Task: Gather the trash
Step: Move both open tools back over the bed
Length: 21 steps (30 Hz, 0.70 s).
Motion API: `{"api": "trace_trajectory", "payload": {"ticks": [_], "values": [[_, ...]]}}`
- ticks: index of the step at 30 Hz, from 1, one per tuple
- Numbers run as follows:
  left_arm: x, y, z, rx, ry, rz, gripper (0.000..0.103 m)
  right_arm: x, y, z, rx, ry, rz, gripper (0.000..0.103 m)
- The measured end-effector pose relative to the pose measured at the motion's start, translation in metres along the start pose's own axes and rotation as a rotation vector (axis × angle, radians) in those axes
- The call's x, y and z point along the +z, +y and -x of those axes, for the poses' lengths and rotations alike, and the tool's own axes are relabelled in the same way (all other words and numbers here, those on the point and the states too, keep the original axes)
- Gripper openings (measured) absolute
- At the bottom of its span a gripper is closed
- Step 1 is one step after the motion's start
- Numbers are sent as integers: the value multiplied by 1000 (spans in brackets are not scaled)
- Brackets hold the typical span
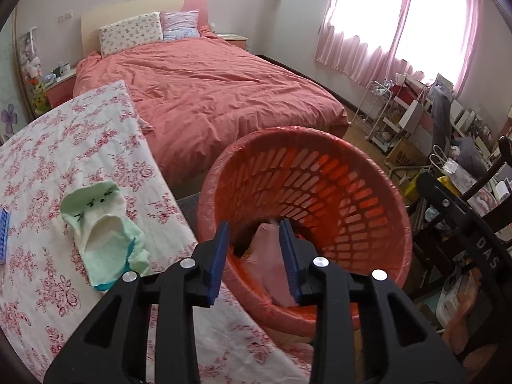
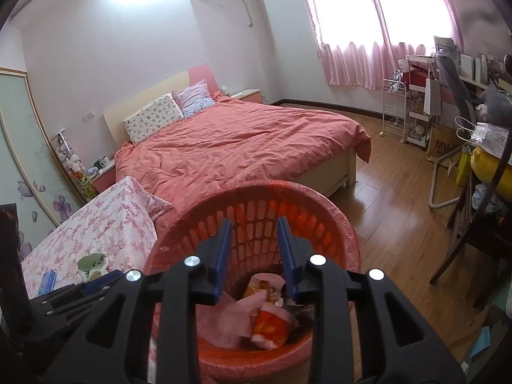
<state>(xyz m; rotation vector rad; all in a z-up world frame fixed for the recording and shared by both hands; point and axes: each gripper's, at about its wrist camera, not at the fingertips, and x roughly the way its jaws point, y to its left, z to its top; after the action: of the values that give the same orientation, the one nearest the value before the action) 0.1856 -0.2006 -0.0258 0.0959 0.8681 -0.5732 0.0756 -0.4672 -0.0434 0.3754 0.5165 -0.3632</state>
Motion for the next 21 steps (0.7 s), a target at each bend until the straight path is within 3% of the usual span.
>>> {"api": "trace_trajectory", "payload": {"ticks": [11, 21], "values": [[-6, 40, 33, 105, -57, -9, 42, -3, 23, 7, 14, 15, 52, 30], [-20, 127, 73, 244, -95, 94, 50, -20, 97, 4, 105, 67, 178, 30]]}}
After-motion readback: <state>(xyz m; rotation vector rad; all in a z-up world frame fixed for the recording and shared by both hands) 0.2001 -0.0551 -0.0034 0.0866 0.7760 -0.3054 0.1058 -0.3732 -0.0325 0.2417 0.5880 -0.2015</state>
